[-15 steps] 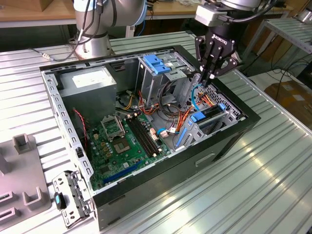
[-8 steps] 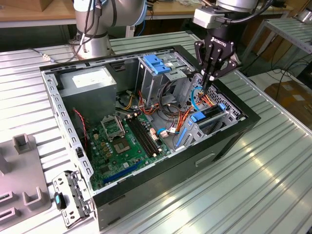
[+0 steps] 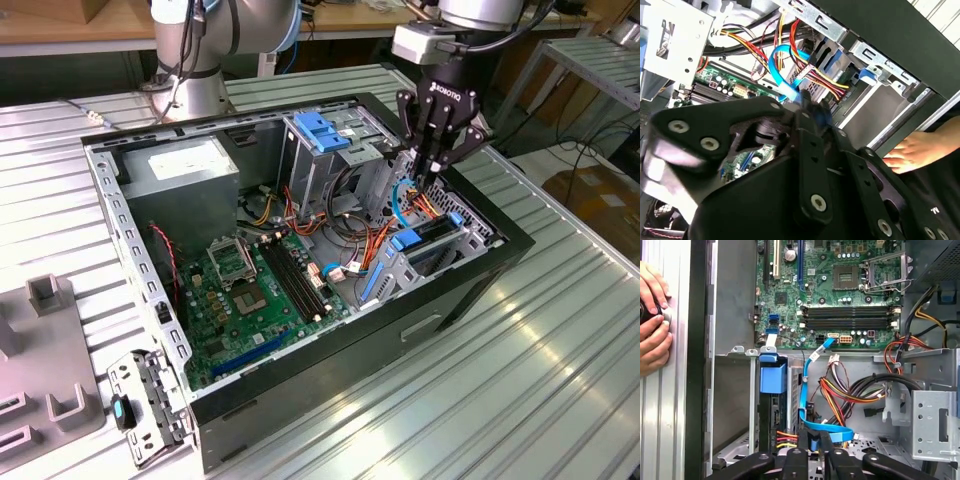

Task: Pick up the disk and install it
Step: 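Insert the second disk wire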

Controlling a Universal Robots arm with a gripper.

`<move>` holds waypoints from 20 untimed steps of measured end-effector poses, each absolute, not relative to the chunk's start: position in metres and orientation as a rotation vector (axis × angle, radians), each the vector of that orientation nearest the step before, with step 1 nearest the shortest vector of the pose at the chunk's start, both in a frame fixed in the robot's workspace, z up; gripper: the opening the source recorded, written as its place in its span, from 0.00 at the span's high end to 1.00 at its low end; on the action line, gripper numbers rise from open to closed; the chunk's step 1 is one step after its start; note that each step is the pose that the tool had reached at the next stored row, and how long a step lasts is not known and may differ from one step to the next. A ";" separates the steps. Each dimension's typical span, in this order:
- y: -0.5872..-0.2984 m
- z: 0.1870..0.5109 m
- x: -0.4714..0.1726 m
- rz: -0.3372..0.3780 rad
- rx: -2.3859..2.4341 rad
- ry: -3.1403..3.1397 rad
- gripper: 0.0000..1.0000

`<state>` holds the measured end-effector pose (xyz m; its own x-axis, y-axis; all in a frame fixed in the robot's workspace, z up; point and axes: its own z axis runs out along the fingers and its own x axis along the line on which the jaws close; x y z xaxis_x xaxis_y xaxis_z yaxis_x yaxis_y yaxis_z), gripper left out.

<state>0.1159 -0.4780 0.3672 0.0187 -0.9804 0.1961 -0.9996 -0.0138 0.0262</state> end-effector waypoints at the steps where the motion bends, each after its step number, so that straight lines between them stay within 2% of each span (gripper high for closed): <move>1: -0.478 0.366 0.116 0.185 2.123 -2.088 0.75; 4: -0.477 0.364 0.116 0.191 2.119 -2.085 0.75; 7: -0.477 0.362 0.116 0.192 2.118 -2.084 0.84; 13: -0.481 0.360 0.116 0.184 2.125 -2.087 0.84; 20: -0.501 0.354 0.114 0.128 2.165 -2.109 0.84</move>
